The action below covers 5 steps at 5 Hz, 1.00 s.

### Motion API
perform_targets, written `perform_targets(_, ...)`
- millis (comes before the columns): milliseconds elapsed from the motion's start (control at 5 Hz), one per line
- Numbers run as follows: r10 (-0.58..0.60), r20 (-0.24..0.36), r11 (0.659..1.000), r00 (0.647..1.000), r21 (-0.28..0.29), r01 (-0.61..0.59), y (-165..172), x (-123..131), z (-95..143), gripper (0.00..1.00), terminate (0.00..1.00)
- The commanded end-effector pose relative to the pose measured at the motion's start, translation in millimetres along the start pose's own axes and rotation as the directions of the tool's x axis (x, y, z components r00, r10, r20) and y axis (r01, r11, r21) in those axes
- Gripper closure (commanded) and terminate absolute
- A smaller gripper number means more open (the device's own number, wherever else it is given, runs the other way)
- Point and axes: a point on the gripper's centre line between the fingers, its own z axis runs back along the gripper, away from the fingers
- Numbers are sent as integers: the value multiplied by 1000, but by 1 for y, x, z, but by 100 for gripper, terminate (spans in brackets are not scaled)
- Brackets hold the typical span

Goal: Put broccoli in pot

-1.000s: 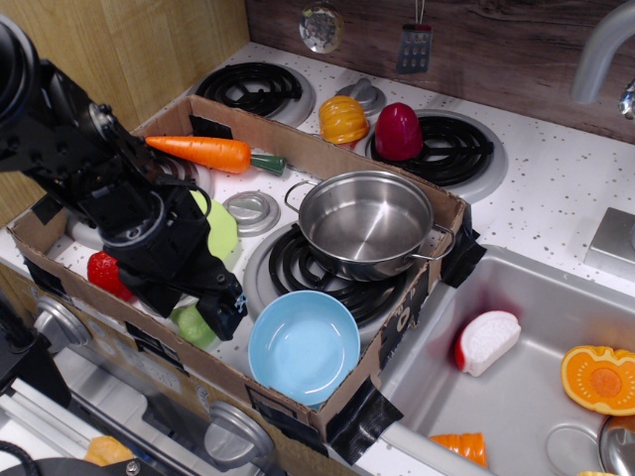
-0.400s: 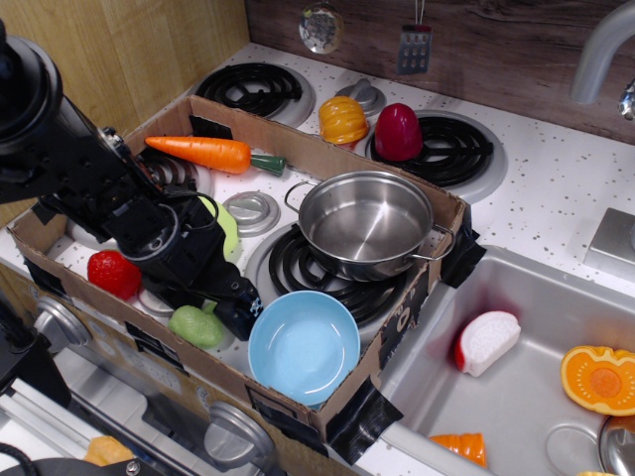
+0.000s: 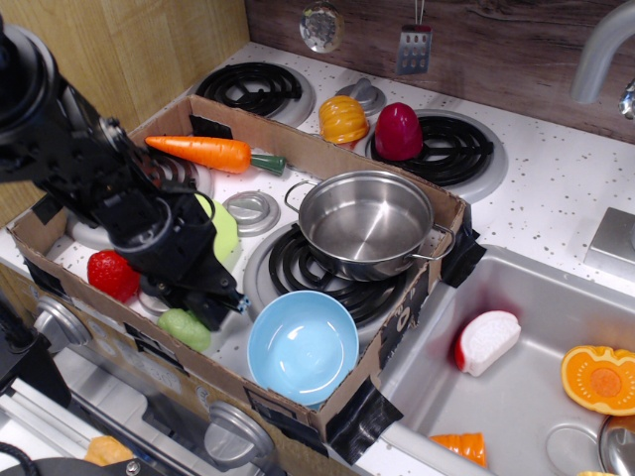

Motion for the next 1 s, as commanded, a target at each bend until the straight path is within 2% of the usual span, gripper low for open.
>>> perform_targets(0,-37,-8,993,999,108,38,13,26,48,100,0)
perform_targets(200,-49,-33,986,998,155,54,21,42,76,100,0)
perform_targets(400,-46,-7,986,999,162,46,17,62,92,100,0)
perform_targets(600,-34,87,993,996,112,24,-2,86,92,100,0)
perform_targets(800,-10,135,999,991,54,2,-28,106,81,100,0)
